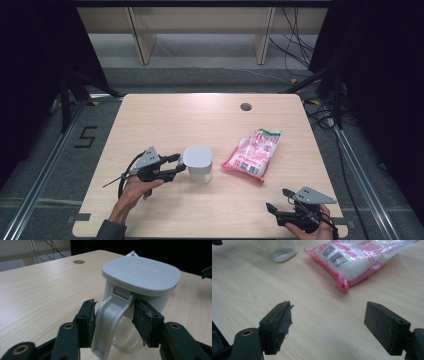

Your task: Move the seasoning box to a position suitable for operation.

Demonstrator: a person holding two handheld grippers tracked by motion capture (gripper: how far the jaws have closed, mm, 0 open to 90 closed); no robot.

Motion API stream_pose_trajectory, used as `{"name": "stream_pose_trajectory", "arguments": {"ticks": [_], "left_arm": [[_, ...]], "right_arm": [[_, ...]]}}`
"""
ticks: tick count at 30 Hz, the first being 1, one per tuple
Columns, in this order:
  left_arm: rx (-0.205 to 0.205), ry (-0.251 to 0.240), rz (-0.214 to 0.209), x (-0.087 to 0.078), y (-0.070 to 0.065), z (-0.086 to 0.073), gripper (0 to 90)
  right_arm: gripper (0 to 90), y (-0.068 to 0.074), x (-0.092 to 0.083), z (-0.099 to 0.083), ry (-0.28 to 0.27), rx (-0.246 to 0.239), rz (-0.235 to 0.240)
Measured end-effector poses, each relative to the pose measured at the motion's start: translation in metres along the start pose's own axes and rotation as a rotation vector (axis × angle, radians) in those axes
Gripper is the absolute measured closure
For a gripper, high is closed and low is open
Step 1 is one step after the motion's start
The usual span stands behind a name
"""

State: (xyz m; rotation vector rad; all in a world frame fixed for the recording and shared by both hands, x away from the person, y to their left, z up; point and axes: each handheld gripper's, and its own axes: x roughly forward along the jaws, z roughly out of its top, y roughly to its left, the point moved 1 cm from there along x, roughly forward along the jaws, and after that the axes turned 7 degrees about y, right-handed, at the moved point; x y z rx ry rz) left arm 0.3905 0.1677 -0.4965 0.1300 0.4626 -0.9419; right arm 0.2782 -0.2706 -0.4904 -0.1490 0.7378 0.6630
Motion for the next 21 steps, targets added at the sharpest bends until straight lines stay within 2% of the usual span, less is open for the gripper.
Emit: {"name": "stream_pose_trajectory", "arguments": {"ticks": [3, 4, 6, 7, 8, 9, 10, 11, 12, 15, 16, 17, 18, 19, 21], "left_arm": [[0.012, 0.013, -0.018, -0.001, -0.006, -0.002, 58.6], [0.032, 0.034, -0.039, -0.001, -0.010, -0.002, 59.8], [0.058, 0.053, -0.032, 0.001, -0.011, -0.002, 62.6], [0.071, 0.047, -0.033, 0.003, -0.011, -0.001, 61.6], [0.043, 0.046, -0.040, 0.005, -0.012, -0.001, 60.6], [0.043, 0.046, -0.040, 0.005, -0.012, -0.001, 60.0], [0.048, 0.042, -0.039, 0.006, -0.014, 0.000, 59.5], [0.048, 0.042, -0.039, 0.006, -0.014, 0.000, 60.0], [0.063, 0.039, -0.053, 0.006, -0.017, 0.002, 60.7], [0.069, 0.052, -0.049, 0.005, -0.019, 0.002, 61.7], [0.078, 0.040, -0.060, 0.005, -0.020, 0.003, 62.0], [0.039, 0.022, -0.077, 0.004, -0.021, 0.004, 62.0], [0.029, 0.026, -0.068, 0.004, -0.022, 0.004, 62.5], [0.051, 0.038, -0.061, 0.003, -0.022, 0.005, 63.0], [0.064, 0.034, -0.070, 0.004, -0.022, 0.006, 63.6]], "right_arm": [[22.9, -0.001, 0.000, 0.000, 0.001, -0.014, -0.006], [22.9, -0.001, 0.000, 0.000, 0.002, -0.014, -0.006], [23.0, 0.000, 0.000, 0.000, -0.001, -0.004, 0.004], [23.0, 0.003, -0.001, -0.001, 0.022, 0.016, 0.004], [23.0, 0.000, 0.000, 0.000, 0.014, -0.020, 0.003], [23.0, 0.000, 0.001, 0.000, 0.014, -0.023, 0.004], [23.1, 0.002, 0.000, 0.000, 0.025, 0.001, 0.004], [23.1, 0.002, 0.000, 0.000, 0.025, 0.001, 0.004], [23.1, 0.001, 0.001, 0.000, 0.017, -0.019, 0.004], [23.2, 0.000, 0.001, 0.000, 0.017, -0.014, 0.000], [23.2, 0.000, 0.001, 0.000, 0.016, -0.013, 0.003], [23.2, 0.000, 0.001, 0.000, 0.017, -0.015, 0.003], [23.2, 0.001, 0.000, 0.000, 0.019, -0.011, 0.001], [23.2, 0.000, 0.002, 0.000, 0.010, -0.019, -0.002], [23.3, 0.001, 0.002, 0.000, 0.013, -0.013, 0.009]]}}
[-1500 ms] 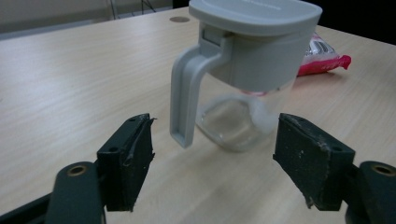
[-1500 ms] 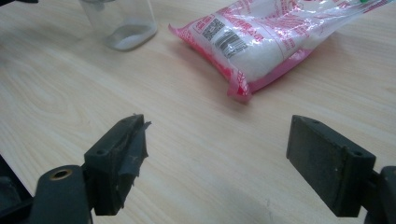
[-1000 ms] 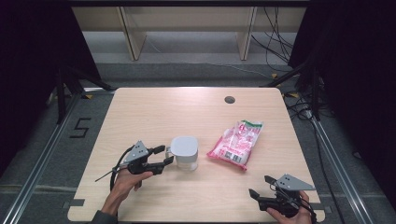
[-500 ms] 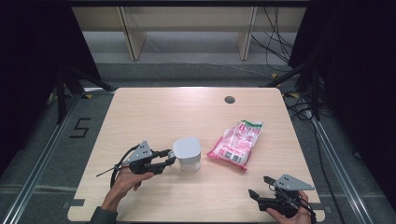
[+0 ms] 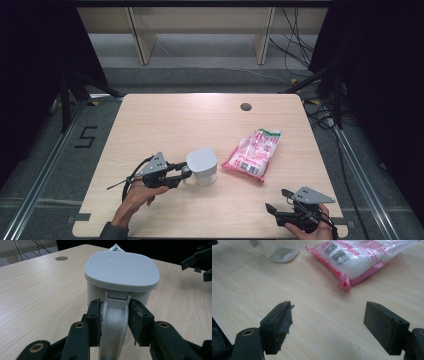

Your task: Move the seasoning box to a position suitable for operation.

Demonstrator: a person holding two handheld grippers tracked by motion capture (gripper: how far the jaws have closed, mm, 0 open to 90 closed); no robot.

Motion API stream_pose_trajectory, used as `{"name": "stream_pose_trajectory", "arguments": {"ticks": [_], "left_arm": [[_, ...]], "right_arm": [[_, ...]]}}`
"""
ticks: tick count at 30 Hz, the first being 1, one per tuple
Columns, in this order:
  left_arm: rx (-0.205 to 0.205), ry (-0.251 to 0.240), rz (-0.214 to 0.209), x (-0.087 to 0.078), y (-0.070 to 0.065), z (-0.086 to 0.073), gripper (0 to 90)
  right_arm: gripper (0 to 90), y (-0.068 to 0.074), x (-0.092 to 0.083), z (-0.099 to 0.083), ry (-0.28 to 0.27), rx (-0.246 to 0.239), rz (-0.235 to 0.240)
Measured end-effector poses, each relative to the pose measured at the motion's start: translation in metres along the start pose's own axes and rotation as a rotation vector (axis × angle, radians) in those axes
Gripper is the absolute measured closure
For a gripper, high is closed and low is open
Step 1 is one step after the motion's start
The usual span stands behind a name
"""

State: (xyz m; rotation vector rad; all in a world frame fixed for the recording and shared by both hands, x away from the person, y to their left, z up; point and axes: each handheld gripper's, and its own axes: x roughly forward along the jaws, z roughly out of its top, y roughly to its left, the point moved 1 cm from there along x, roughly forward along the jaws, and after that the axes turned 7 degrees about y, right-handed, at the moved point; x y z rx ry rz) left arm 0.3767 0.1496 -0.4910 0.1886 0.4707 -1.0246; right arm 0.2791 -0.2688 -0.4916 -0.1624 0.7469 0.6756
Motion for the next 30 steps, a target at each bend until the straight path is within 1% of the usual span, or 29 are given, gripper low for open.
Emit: {"name": "stream_pose_trajectory", "arguments": {"ticks": [1, 2, 3, 4, 5, 6, 7, 8, 9, 10, 12, 13, 14, 15, 16, 17, 18, 19, 20, 21, 22, 23, 24, 25, 26, 27, 28, 29, 30], "left_arm": [[-0.027, 0.003, 0.012, 0.001, -0.004, 0.000, 64.1], [-0.027, 0.003, 0.012, 0.001, -0.004, 0.000, 64.7], [-0.014, 0.005, 0.016, 0.002, -0.005, 0.000, 64.7], [-0.016, 0.009, 0.025, 0.002, -0.006, 0.000, 66.3], [-0.005, 0.005, 0.019, 0.002, -0.006, 0.001, 66.3], [-0.011, 0.003, 0.033, 0.003, -0.008, 0.001, 68.2], [-0.012, -0.001, 0.054, 0.003, -0.010, 0.001, 68.2], [0.020, 0.015, 0.073, 0.002, -0.009, 0.002, 68.3], [-0.010, 0.011, 0.095, 0.000, -0.008, 0.001, 68.3], [-0.025, 0.008, 0.101, -0.002, -0.006, 0.000, 68.3], [-0.019, 0.010, 0.106, -0.004, -0.003, -0.001, 68.4], [-0.028, 0.011, 0.118, -0.006, -0.002, -0.002, 68.4], [-0.035, 0.007, 0.117, -0.007, -0.001, -0.003, 68.4], [-0.029, 0.006, 0.116, -0.010, 0.001, -0.004, 68.3], [-0.029, 0.006, 0.116, -0.010, 0.001, -0.004, 68.4], [-0.038, 0.002, 0.106, -0.010, 0.000, -0.005, 68.4], [-0.029, 0.005, 0.105, -0.010, 0.001, -0.005, 68.4], [-0.032, 0.000, 0.094, -0.010, 0.002, -0.005, 68.3], [-0.032, 0.000, 0.094, -0.010, 0.002, -0.005, 68.4], [-0.016, -0.002, 0.089, -0.010, 0.004, -0.005, 68.4], [-0.033, -0.015, 0.076, -0.010, 0.006, -0.007, 68.3], [-0.033, -0.015, 0.076, -0.010, 0.006, -0.007, 68.3], [-0.033, -0.021, 0.058, -0.009, 0.008, -0.007, 68.3], [-0.030, -0.029, 0.047, -0.009, 0.010, -0.008, 68.1], [-0.032, -0.040, 0.048, -0.008, 0.011, -0.009, 67.1], [-0.023, -0.022, 0.073, -0.009, 0.011, -0.009, 67.1], [-0.013, -0.005, 0.098, -0.009, 0.012, -0.009, 61.0], [-0.004, 0.019, 0.137, -0.010, 0.013, -0.010, 61.0], [0.000, 0.039, 0.165, -0.011, 0.014, -0.011, 60.3]], "right_arm": [[23.4, 0.000, -0.001, 0.000, -0.001, 0.005, 0.003], [23.6, -0.001, -0.002, 0.000, 0.008, -0.008, -0.006], [23.6, -0.001, -0.002, 0.000, 0.008, -0.008, -0.006], [23.8, 0.000, -0.002, 0.000, -0.003, -0.007, -0.002], [23.8, 0.000, -0.002, 0.000, -0.003, -0.007, -0.002], [23.9, -0.001, -0.002, 0.000, -0.003, -0.004, -0.014], [23.9, -0.001, -0.002, 0.000, -0.003, -0.004, -0.014], [24.0, -0.002, -0.002, 0.000, -0.004, -0.004, -0.007], [24.2, -0.001, -0.002, 0.000, -0.010, 0.004, 0.000], [24.2, -0.001, -0.002, 0.000, -0.011, 0.006, 0.002], [24.2, -0.002, -0.002, 0.000, -0.007, -0.003, -0.005], [24.2, -0.002, -0.002, 0.000, -0.006, -0.002, -0.004], [24.3, -0.001, -0.002, 0.000, -0.004, -0.003, -0.004], [24.4, 0.000, -0.002, -0.001, -0.001, 0.010, -0.004], [24.4, 0.000, -0.002, -0.001, -0.001, 0.010, -0.004], [24.4, 0.001, -0.002, -0.001, 0.003, 0.024, 0.000], [24.4, -0.001, -0.002, 0.000, -0.002, -0.012, -0.010], [24.4, -0.001, -0.002, 0.000, 0.000, -0.012, -0.009], [24.4, -0.001, -0.002, 0.000, 0.000, -0.012, -0.009], [24.4, 0.000, -0.002, 0.000, 0.007, -0.006, -0.006], [24.4, 0.000, -0.002, 0.000, 0.008, -0.006, 0.000], [24.4, 0.000, -0.002, 0.000, 0.005, 0.000, 0.006], [24.4, 0.000, -0.002, 0.000, 0.005, 0.000, 0.006], [24.4, 0.002, -0.003, 0.000, 0.017, 0.017, 0.003], [24.4, 0.002, -0.002, 0.000, 0.017, 0.013, 0.003], [24.4, 0.002, -0.002, 0.000, 0.017, 0.013, 0.003], [24.4, 0.000, -0.002, 0.000, 0.008, -0.014, -0.002], [24.4, 0.000, -0.002, 0.000, 0.008, -0.014, -0.002], [24.4, 0.000, -0.002, 0.000, 0.008, -0.013, 0.001]]}}
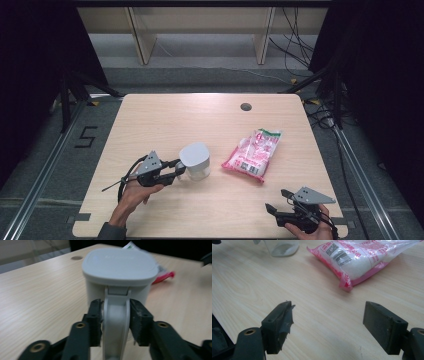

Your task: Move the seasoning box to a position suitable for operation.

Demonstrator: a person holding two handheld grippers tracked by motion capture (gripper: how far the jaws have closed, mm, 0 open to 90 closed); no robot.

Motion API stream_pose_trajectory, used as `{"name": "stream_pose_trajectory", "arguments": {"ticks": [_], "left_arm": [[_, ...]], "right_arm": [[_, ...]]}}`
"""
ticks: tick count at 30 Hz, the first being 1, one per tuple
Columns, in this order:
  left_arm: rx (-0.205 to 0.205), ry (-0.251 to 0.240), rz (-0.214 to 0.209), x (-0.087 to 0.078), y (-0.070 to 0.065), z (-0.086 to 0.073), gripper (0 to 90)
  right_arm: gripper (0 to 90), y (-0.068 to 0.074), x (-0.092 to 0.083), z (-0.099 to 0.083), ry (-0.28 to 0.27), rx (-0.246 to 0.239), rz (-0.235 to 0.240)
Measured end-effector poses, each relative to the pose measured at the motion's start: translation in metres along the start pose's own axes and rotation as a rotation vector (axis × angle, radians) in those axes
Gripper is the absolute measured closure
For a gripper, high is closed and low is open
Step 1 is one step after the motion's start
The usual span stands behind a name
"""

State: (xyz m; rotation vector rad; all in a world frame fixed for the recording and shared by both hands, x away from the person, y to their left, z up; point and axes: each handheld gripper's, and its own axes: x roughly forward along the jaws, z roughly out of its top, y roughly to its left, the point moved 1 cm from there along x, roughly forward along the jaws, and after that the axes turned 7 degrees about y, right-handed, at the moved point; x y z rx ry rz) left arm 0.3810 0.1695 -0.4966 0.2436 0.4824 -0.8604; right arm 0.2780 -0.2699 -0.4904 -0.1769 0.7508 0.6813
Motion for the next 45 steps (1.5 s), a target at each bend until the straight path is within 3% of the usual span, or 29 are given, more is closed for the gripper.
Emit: {"name": "stream_pose_trajectory", "arguments": {"ticks": [3, 4, 8, 11, 13, 14, 24, 33, 34, 35, 37, 38, 41, 42, 43, 45], "left_arm": [[-0.033, 0.020, 0.037, 0.000, 0.002, -0.004, 66.0], [-0.025, 0.022, 0.057, 0.001, 0.004, -0.005, 67.8], [-0.040, 0.015, 0.087, 0.003, 0.003, -0.006, 68.5], [-0.032, 0.013, 0.084, 0.003, 0.004, -0.006, 68.5], [-0.033, 0.006, 0.078, 0.005, 0.003, -0.005, 68.6], [-0.027, 0.008, 0.080, 0.006, 0.003, -0.005, 68.6], [-0.024, -0.002, 0.054, 0.010, 0.000, -0.003, 68.7], [-0.003, -0.018, 0.009, 0.011, 0.000, -0.004, 68.6], [-0.016, -0.024, 0.000, 0.012, -0.001, -0.004, 68.6], [-0.001, -0.015, 0.004, 0.012, -0.001, -0.004, 68.7], [0.000, -0.030, -0.024, 0.016, -0.005, -0.003, 68.6], [0.007, -0.031, -0.028, 0.016, -0.006, -0.003, 68.6], [0.002, -0.030, -0.028, 0.017, -0.007, -0.002, 68.6], [0.018, -0.032, -0.018, 0.016, -0.005, -0.002, 68.6], [0.001, -0.025, -0.011, 0.016, -0.005, -0.002, 68.5], [0.009, -0.020, 0.003, 0.016, -0.004, -0.002, 68.7]], "right_arm": [[24.4, 0.002, 0.000, 0.000, -0.002, 0.024, 0.002], [24.4, 0.002, 0.000, 0.000, -0.001, 0.026, 0.003], [24.4, 0.000, 0.000, 0.000, -0.001, 0.000, -0.003], [24.4, 0.001, 0.001, 0.000, -0.011, 0.010, 0.011], [24.4, 0.000, 0.001, 0.000, -0.005, -0.003, -0.006], [24.4, 0.003, 0.001, 0.000, -0.001, 0.030, 0.008], [24.4, 0.002, 0.000, 0.000, 0.009, 0.027, 0.008], [24.4, 0.003, 0.001, 0.000, 0.011, 0.027, 0.004], [24.4, 0.002, 0.001, 0.000, 0.011, 0.025, 0.010], [24.4, 0.003, 0.001, 0.000, 0.008, 0.033, 0.013], [24.4, 0.003, 0.001, 0.000, 0.009, 0.029, 0.014], [24.4, 0.001, 0.002, 0.000, -0.002, 0.004, 0.006], [24.5, 0.001, 0.001, 0.000, 0.000, 0.002, 0.005], [24.4, 0.001, 0.001, 0.000, -0.007, 0.002, 0.007], [24.4, 0.000, 0.001, 0.000, -0.004, -0.008, -0.002], [24.4, 0.002, 0.001, 0.000, 0.011, 0.023, 0.013]]}}
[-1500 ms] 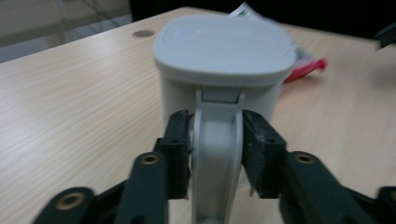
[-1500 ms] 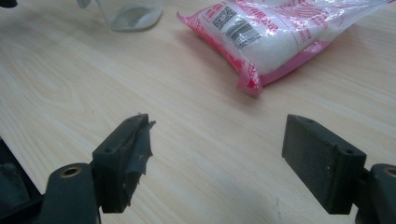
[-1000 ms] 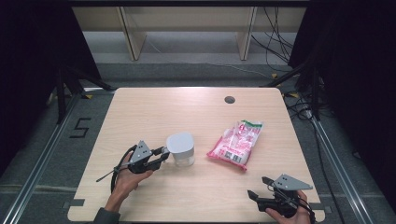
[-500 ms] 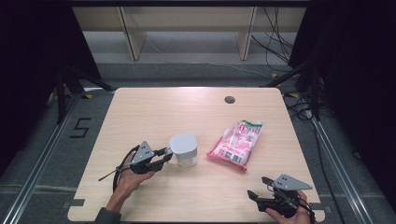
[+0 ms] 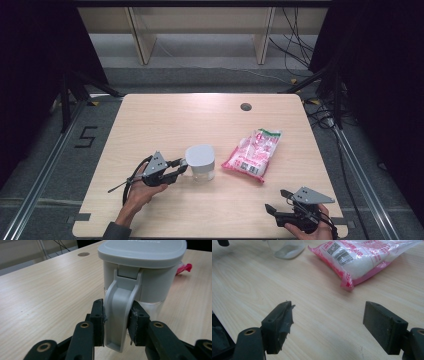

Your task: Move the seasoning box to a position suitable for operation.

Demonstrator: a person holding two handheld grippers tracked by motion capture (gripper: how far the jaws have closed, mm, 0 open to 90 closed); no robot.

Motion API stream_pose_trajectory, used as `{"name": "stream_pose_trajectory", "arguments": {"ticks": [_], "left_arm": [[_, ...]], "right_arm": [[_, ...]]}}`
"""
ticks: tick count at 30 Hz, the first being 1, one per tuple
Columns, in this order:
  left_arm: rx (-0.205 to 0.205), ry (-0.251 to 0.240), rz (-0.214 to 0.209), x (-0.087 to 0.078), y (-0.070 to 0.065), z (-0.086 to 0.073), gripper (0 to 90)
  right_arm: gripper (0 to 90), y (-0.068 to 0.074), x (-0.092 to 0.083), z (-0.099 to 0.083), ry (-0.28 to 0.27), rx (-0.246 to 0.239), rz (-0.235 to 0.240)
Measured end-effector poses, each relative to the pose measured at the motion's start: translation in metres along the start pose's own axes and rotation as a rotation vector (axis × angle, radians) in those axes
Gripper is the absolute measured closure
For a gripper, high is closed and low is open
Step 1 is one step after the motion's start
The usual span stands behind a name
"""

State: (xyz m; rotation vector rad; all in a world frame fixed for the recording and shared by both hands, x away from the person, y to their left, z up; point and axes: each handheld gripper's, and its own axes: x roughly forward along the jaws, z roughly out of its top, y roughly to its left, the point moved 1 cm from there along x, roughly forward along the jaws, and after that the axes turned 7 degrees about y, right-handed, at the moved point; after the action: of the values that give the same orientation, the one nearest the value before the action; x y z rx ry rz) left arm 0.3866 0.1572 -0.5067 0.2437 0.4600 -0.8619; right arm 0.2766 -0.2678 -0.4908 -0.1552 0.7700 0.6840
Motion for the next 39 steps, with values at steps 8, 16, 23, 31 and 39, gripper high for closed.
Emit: {"name": "stream_pose_trajectory", "arguments": {"ticks": [8, 16, 23, 31, 39], "left_arm": [[-0.014, -0.004, 0.028, 0.001, 0.005, 0.000, 69.3], [-0.031, -0.013, 0.054, 0.002, 0.007, 0.000, 69.7], [-0.055, -0.012, 0.080, 0.002, 0.008, 0.000, 70.1], [-0.072, -0.001, 0.070, -0.003, 0.009, 0.001, 56.2], [-0.115, 0.017, 0.039, -0.022, 0.006, 0.012, 41.6]], "right_arm": [[24.4, -0.002, 0.000, 0.000, -0.012, -0.031, -0.012], [24.4, -0.001, 0.000, -0.001, -0.018, -0.012, 0.001], [24.3, -0.003, -0.001, -0.002, -0.015, -0.037, -0.010], [24.3, 0.000, 0.001, -0.002, -0.013, -0.003, -0.001], [24.2, -0.002, 0.000, -0.002, -0.014, -0.024, -0.011]]}}
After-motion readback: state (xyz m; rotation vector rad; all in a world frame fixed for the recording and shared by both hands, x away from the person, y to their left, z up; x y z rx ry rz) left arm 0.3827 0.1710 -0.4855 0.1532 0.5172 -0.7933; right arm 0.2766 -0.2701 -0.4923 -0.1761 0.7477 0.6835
